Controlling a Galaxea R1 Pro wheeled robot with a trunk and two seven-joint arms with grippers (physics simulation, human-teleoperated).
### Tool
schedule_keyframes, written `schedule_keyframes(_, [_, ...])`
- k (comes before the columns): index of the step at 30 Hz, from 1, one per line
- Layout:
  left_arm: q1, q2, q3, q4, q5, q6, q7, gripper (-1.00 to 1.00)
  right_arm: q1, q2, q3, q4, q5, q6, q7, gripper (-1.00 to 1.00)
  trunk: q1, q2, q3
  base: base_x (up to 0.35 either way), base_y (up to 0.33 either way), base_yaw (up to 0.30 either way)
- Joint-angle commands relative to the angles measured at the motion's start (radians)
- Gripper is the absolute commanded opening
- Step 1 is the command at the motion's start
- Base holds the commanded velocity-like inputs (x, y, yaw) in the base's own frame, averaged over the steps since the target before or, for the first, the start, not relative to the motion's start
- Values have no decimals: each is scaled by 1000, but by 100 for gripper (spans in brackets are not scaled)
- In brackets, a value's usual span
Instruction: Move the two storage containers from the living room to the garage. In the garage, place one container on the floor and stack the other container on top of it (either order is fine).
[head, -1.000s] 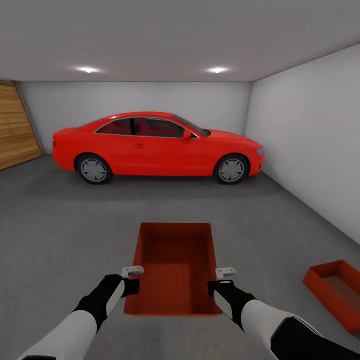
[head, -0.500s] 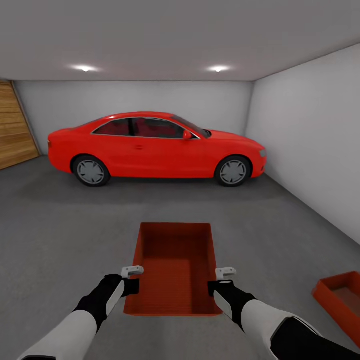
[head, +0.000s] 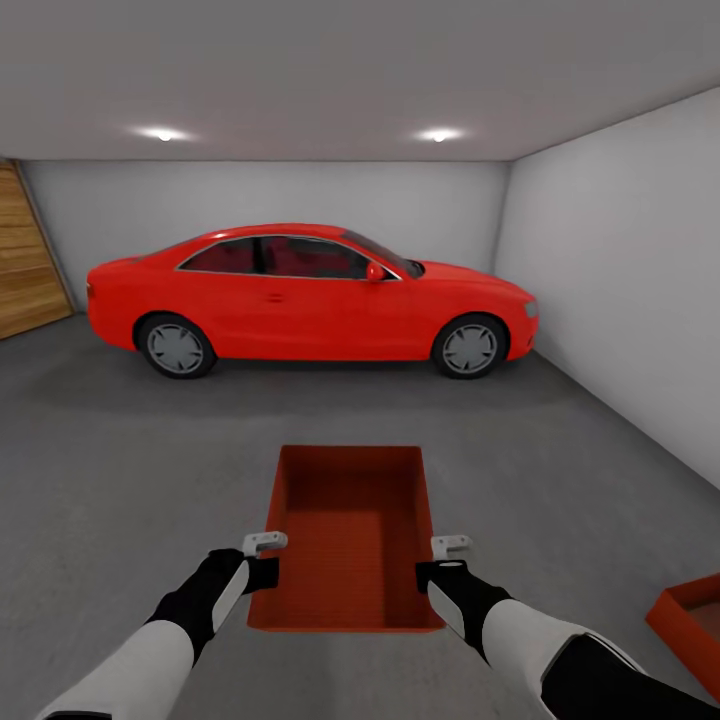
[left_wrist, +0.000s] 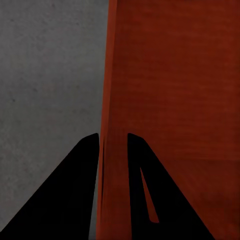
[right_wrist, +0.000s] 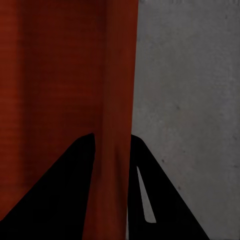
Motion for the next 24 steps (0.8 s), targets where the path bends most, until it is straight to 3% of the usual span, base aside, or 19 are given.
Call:
schedule_keyframes(1, [-1, 0, -2, -4, -36, 7, 21, -100, -1, 0, 20, 2, -12, 7, -8, -100, 1, -2, -2, 322, 0, 0])
schedule_keyframes(16, [-1, 1, -2, -4, -37, 7, 21, -100, -1, 0, 20, 2, -12, 6, -8, -100, 1, -2, -2, 322, 0, 0])
schedule_keyframes(24, [-1, -1, -2, -4, -38, 7, 20, -100, -1, 1, 20, 2, -10, 7, -8, -100, 1, -2, -2, 322, 0, -234])
